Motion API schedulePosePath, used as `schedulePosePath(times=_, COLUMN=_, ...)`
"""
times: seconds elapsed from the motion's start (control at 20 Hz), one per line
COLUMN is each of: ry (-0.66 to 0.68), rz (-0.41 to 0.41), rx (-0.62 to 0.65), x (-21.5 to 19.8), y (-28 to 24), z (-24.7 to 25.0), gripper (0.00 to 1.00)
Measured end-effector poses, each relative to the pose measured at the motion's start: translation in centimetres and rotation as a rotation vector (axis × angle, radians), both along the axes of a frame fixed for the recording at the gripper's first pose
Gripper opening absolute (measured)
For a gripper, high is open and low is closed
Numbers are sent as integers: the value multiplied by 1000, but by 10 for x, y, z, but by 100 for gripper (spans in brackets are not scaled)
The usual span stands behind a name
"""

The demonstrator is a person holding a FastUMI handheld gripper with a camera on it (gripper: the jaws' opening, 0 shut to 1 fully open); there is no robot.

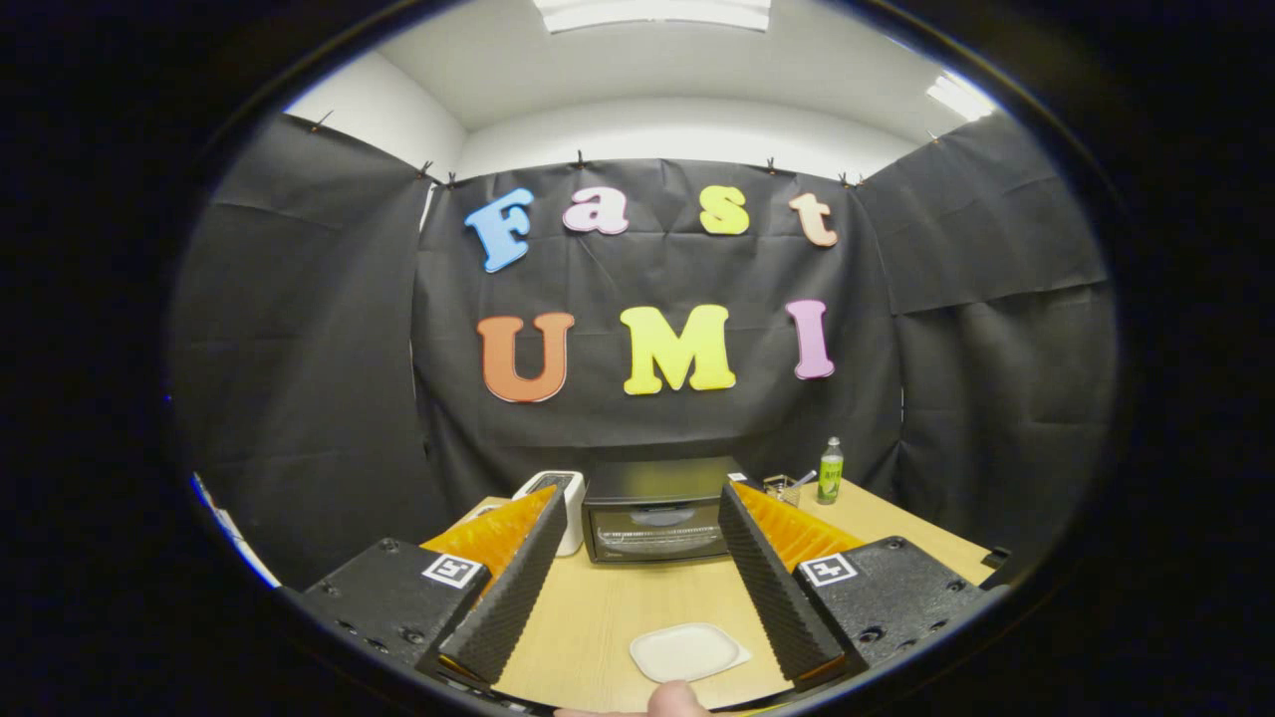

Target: Open the toaster oven, put the food inside, and close the toaster oven door.

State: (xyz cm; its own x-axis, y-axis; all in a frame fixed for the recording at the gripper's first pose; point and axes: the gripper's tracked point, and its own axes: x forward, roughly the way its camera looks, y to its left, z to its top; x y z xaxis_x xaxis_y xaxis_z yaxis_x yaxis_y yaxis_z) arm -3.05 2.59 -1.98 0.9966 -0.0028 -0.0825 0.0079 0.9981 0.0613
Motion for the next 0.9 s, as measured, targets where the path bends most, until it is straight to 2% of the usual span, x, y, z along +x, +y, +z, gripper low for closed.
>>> schedulePosePath(times=0.9, ry=39, rz=-12, rx=-22, x=13, y=-3, z=-14, gripper=100)
